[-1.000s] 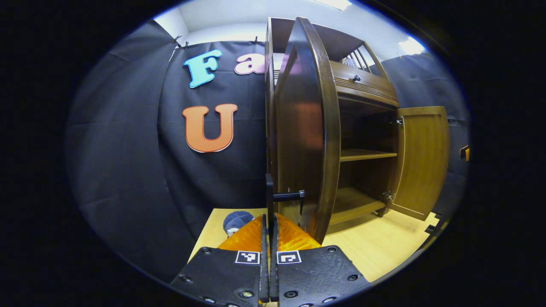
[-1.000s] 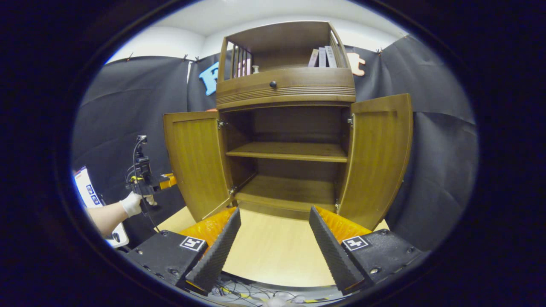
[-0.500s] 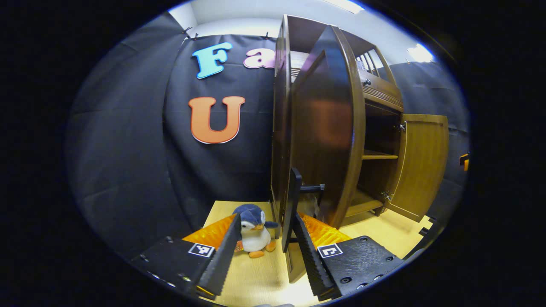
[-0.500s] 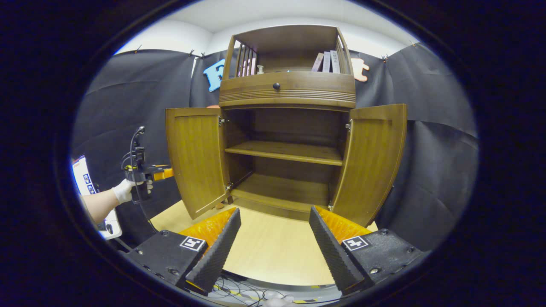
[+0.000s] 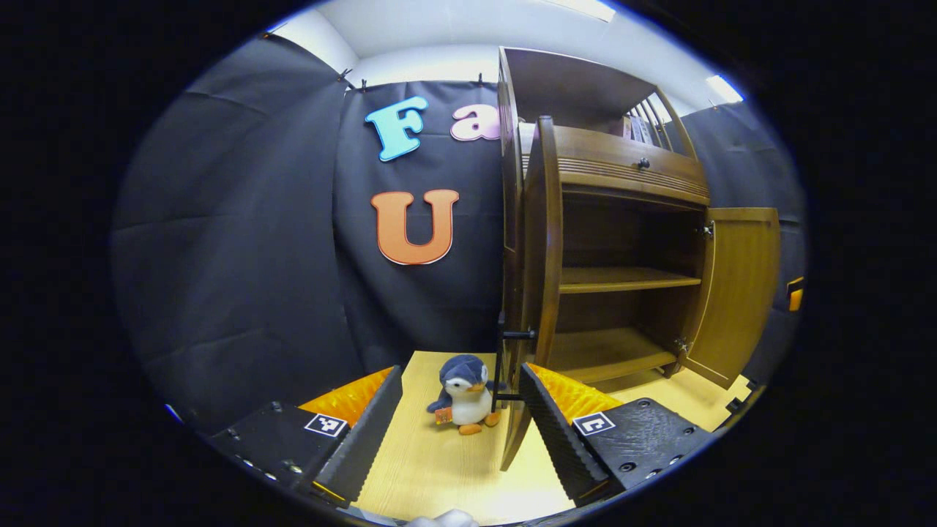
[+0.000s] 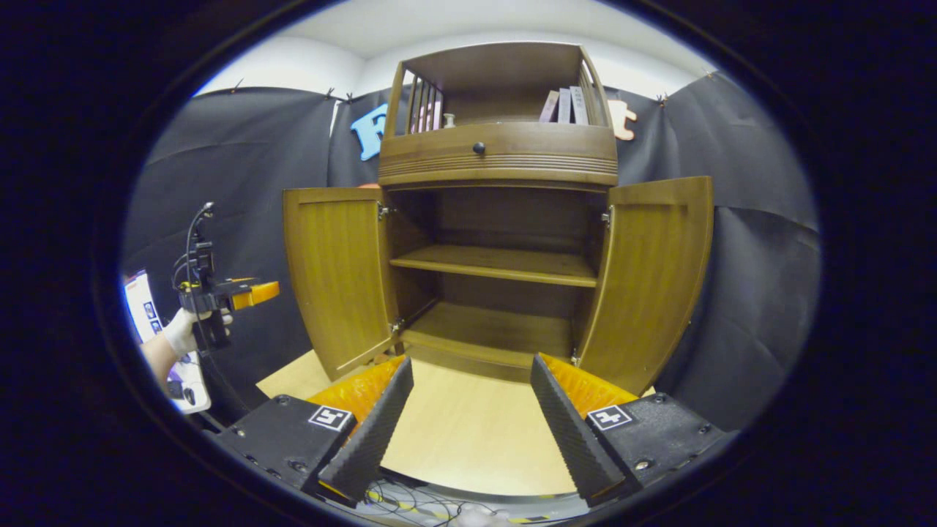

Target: Open the right door of the double-door shoe cabinet with the right hand, and open the left door with the left hand.

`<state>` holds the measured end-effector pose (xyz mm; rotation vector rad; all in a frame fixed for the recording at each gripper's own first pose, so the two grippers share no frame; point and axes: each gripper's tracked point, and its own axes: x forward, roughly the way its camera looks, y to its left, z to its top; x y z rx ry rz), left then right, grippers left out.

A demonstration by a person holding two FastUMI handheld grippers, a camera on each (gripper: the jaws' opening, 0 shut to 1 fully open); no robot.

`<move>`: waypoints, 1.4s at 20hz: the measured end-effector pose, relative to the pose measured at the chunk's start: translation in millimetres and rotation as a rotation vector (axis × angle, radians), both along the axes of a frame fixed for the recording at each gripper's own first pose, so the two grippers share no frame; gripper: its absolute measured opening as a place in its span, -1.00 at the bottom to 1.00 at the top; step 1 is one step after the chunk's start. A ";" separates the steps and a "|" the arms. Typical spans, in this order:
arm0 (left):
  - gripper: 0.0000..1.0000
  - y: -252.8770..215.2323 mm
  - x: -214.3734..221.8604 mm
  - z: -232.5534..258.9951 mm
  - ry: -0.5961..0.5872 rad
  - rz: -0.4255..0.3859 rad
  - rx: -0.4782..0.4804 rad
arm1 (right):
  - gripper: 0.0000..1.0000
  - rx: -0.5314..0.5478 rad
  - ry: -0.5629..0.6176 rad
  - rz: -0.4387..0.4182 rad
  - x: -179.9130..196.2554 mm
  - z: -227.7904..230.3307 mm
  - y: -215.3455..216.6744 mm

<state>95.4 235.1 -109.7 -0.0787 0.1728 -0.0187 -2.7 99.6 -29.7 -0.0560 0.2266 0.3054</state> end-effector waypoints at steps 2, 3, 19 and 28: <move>0.75 -11.4 -5.2 25.2 -0.018 0.009 -0.002 | 1.00 0.005 -0.010 0.005 1.2 3.6 4.3; 0.73 -16.8 -7.0 38.2 -0.031 0.019 0.005 | 1.00 0.009 -0.017 0.004 1.0 5.2 4.8; 0.92 -174.0 -53.2 102.6 -0.106 -0.031 0.032 | 1.00 0.092 -0.098 -0.177 -13.2 29.9 -55.6; 0.92 -192.0 -81.8 88.0 -0.060 -0.035 0.002 | 1.00 0.114 -0.103 -0.253 -21.2 29.7 -82.4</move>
